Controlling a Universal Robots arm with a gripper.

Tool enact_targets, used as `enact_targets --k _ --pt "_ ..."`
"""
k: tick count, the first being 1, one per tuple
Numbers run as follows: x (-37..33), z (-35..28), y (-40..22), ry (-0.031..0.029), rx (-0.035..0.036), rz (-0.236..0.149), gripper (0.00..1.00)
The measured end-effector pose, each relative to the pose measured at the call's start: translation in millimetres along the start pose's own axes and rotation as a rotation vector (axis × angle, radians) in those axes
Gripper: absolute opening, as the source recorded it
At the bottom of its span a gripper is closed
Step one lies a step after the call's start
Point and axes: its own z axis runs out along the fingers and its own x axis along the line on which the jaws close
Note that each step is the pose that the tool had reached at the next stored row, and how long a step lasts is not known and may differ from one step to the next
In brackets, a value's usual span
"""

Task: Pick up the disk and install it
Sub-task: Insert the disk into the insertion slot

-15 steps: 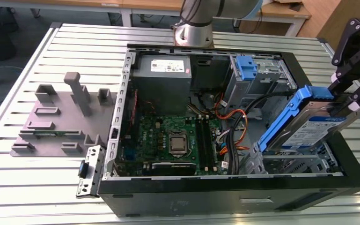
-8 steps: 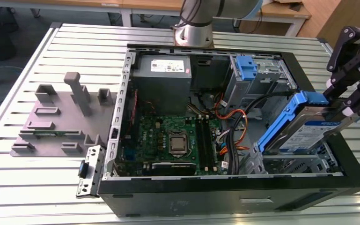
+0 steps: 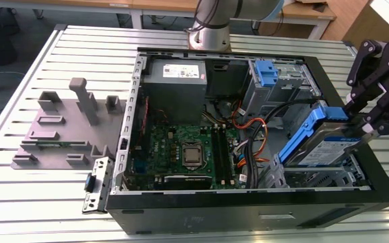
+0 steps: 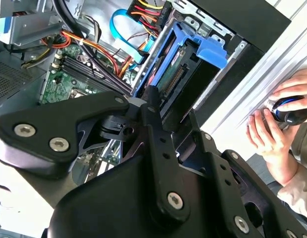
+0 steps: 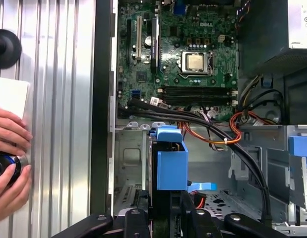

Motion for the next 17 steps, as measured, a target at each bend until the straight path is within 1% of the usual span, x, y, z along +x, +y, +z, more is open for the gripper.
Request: enact_targets --k 17 --pt "4.3 30.7 -1.9 -0.0001 0.0 0.0 0.35"
